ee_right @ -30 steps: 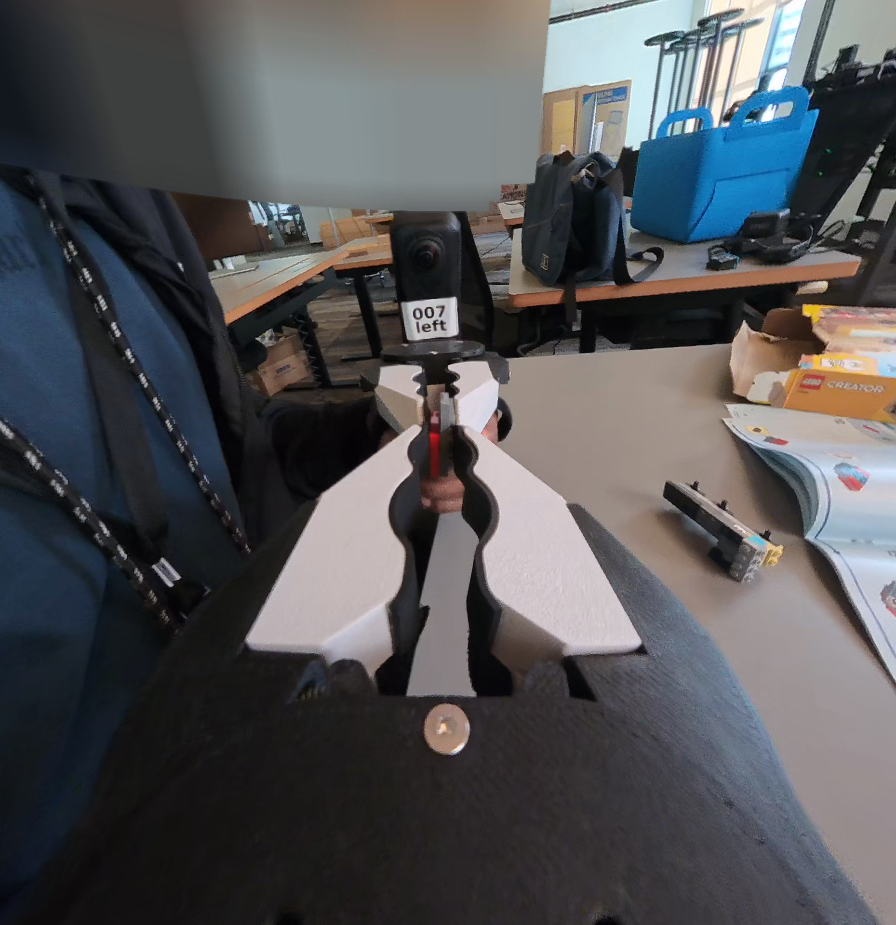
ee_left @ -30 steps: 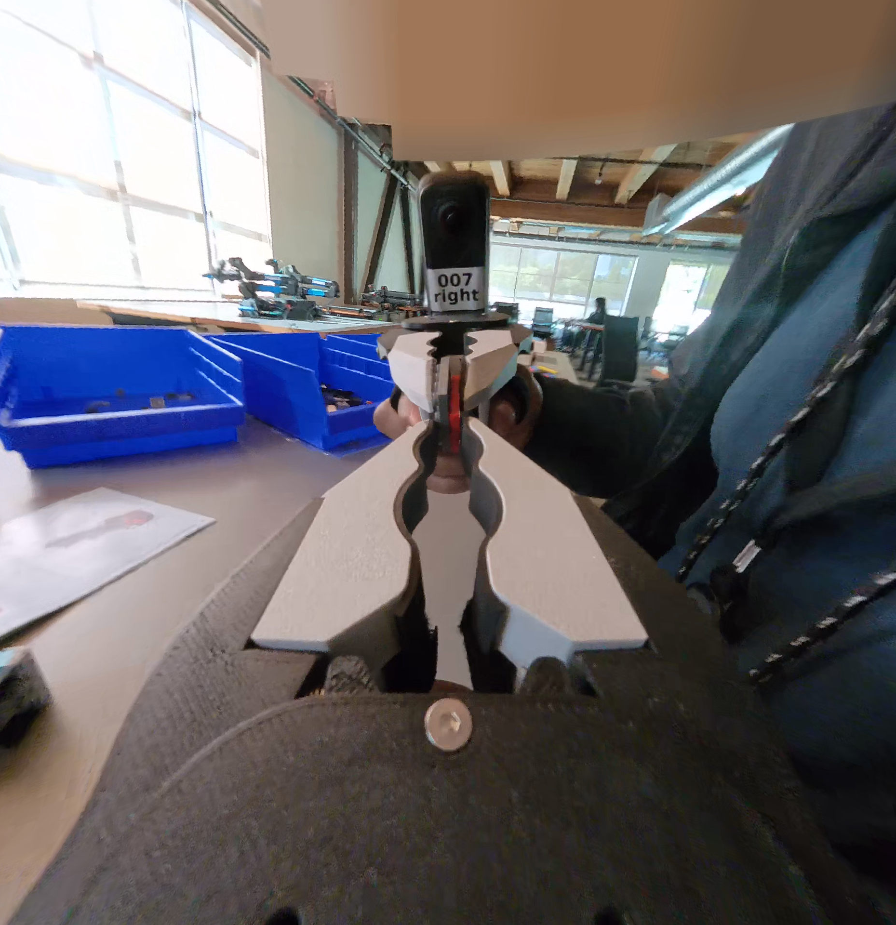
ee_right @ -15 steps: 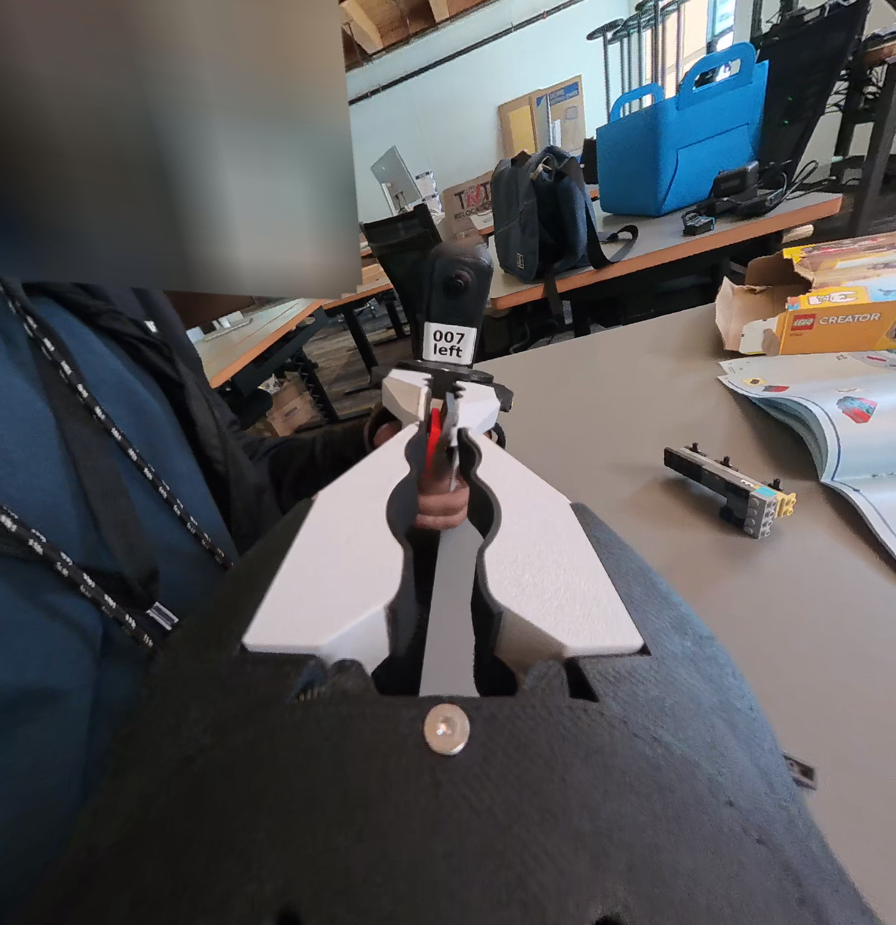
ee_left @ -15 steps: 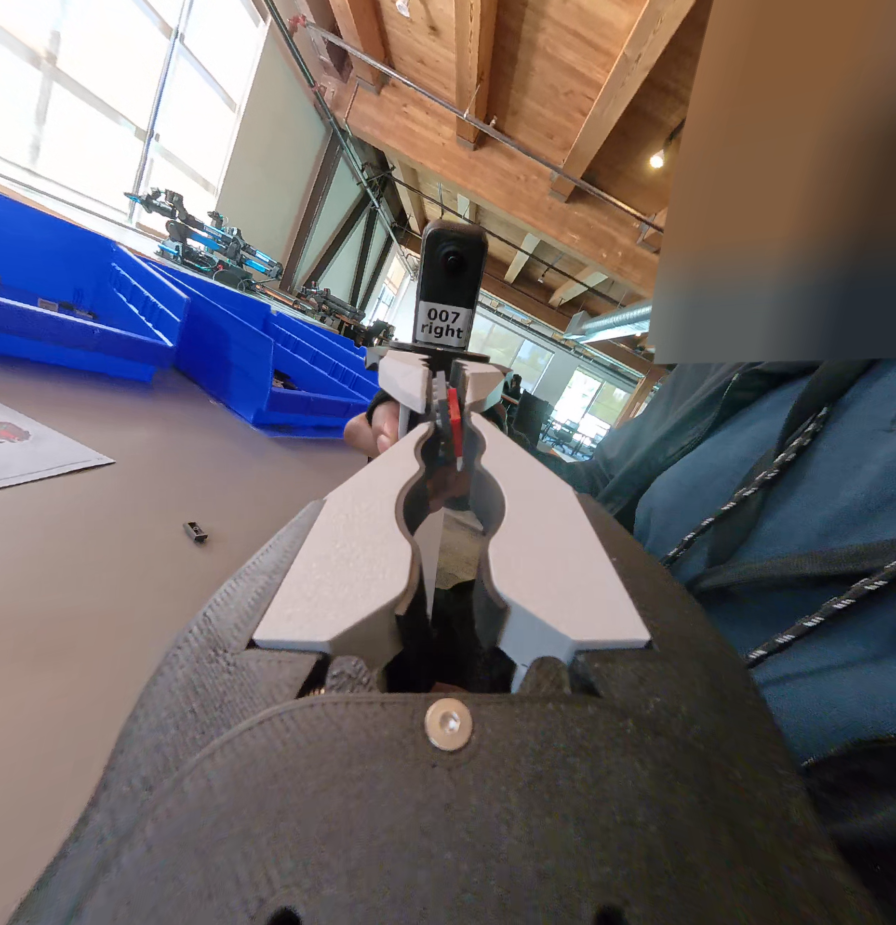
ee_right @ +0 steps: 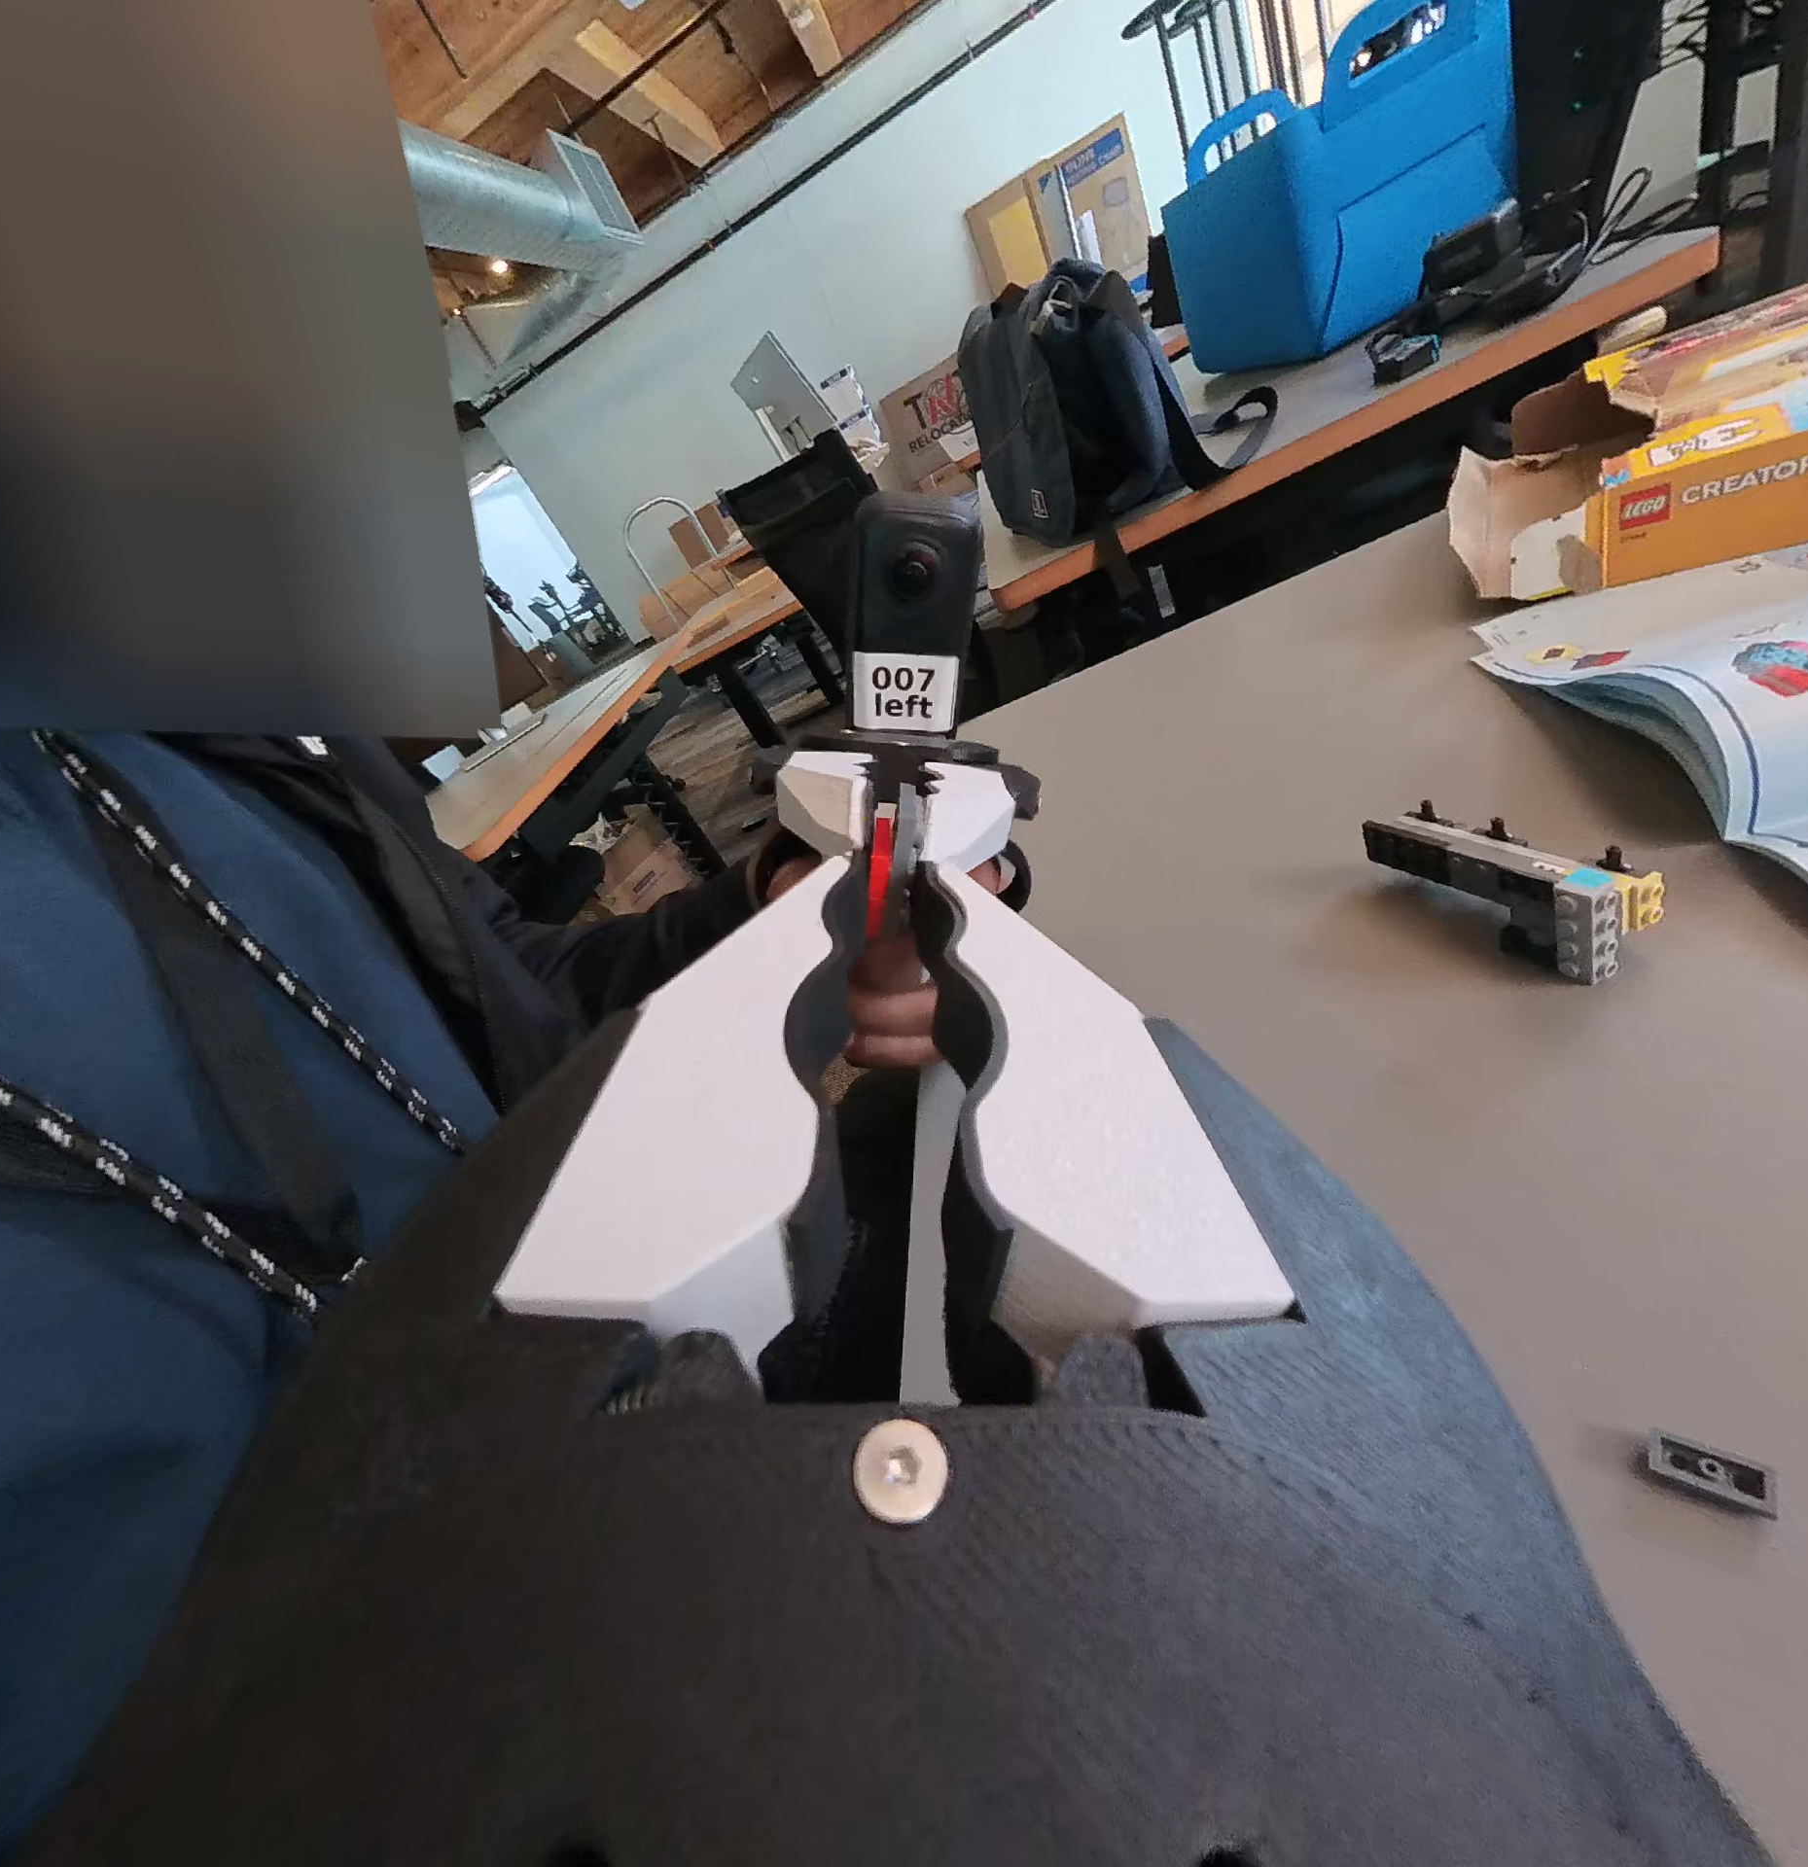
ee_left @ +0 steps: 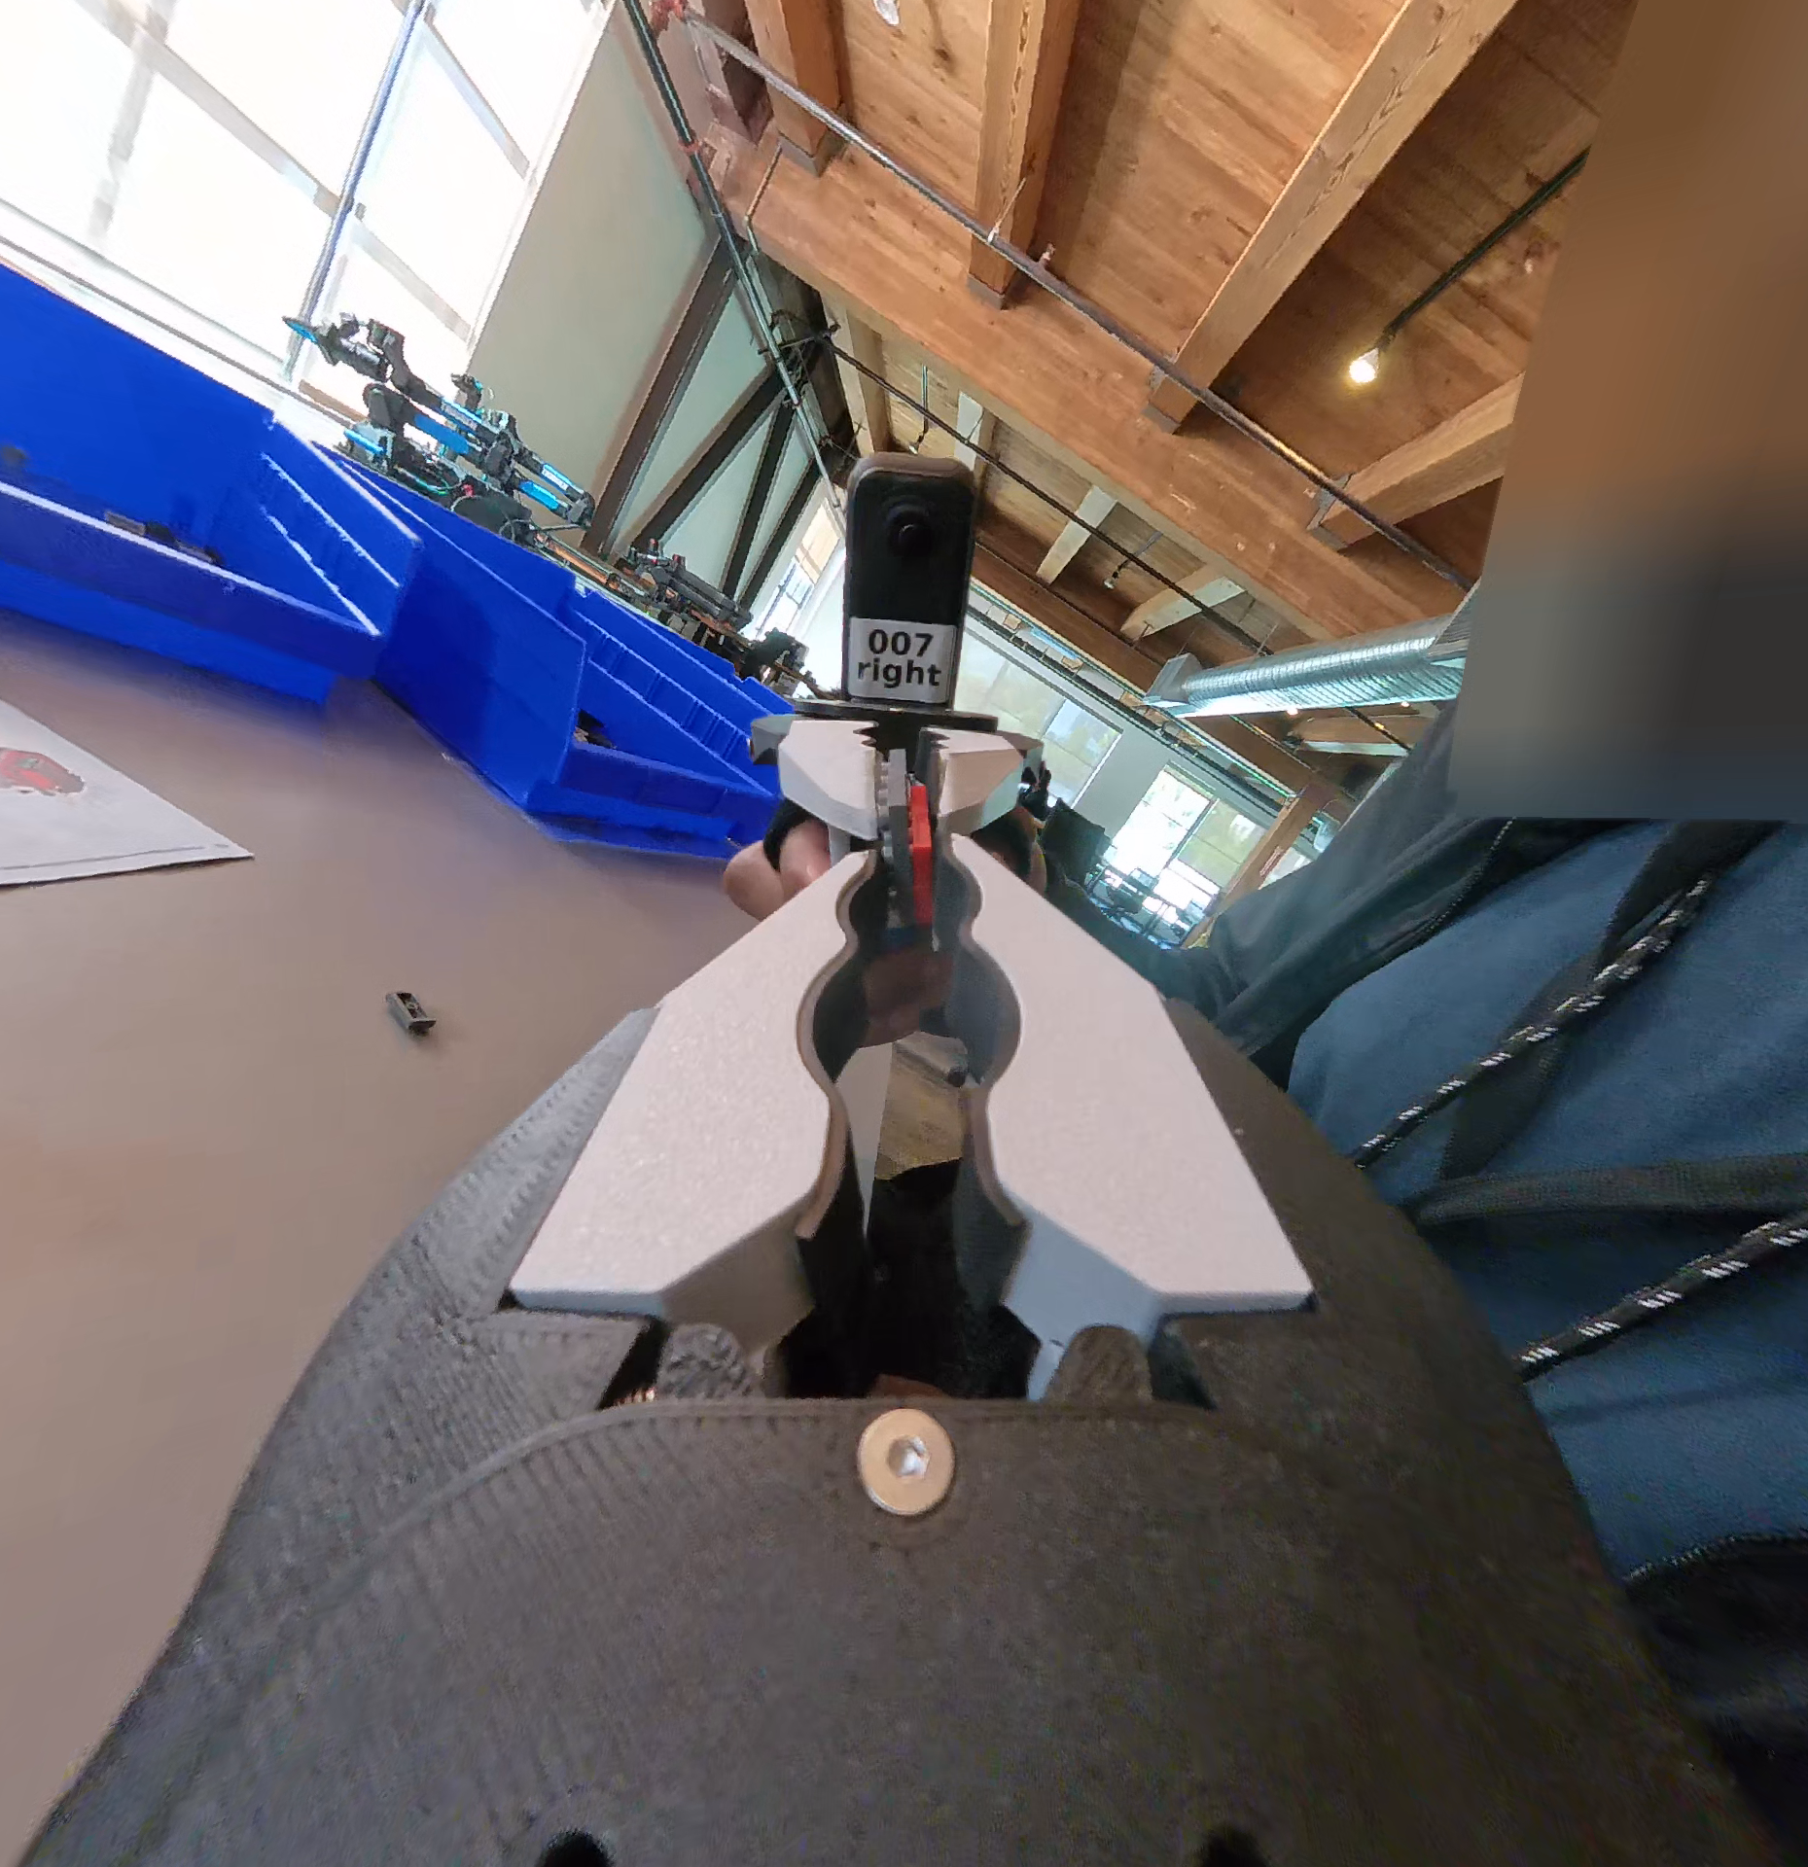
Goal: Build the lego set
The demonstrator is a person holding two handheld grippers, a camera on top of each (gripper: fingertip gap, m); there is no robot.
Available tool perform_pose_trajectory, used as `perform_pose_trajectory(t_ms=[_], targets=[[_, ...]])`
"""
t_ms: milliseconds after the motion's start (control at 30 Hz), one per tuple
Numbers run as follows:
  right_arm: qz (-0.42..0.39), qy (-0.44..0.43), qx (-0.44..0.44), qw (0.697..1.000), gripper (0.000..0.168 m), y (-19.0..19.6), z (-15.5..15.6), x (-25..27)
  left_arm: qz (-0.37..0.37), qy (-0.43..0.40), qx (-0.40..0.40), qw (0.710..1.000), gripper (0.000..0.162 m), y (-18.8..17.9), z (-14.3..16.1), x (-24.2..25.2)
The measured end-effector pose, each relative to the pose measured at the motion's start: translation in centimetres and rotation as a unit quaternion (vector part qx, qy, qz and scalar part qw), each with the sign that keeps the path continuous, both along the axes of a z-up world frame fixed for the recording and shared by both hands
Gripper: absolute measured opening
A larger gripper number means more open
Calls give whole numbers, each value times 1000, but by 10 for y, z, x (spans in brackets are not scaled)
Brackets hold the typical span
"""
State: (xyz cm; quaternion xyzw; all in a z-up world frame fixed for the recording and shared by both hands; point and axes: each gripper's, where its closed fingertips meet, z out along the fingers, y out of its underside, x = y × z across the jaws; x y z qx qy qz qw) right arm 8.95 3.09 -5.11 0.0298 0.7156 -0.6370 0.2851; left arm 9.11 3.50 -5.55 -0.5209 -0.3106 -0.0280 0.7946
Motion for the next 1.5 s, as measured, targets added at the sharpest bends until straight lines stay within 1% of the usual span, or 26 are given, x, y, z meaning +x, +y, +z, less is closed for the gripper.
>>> perform_pose_trajectory(t_ms=[233,333,433,600,767,833,1033,1200,1433,1500], targets=[[-5,-13,4,1000,8,-1,-2,-3,-7,-26,16,1000,8,-1,-2,-3],[-24,-33,2,999,8,-3,-5,-10,-5,-54,45,998,9,-4,-4,-8],[-46,-54,-2,997,8,-2,-7,-19,-6,-87,73,994,14,-10,-8,-13],[-82,-85,2,993,8,-2,-13,-29,4,-128,90,988,18,-11,-15,-22],[-112,-118,-2,987,8,-5,-19,-35,8,-161,123,979,17,-8,-18,-29],[-118,-124,-1,985,8,-7,-22,-35,16,-174,131,976,11,-10,-21,-32],[-115,-152,0,982,9,-11,-23,-34,18,-184,149,971,8,-16,-22,-33],[-124,-164,7,979,18,-10,-25,-40,27,-203,171,964,7,-26,-25,-36],[-109,-190,17,976,17,-17,-26,-35,33,-204,161,965,7,-28,-26,-36],[-110,-196,16,974,14,-20,-25,-35,32,-204,156,966,7,-29,-26,-35]])
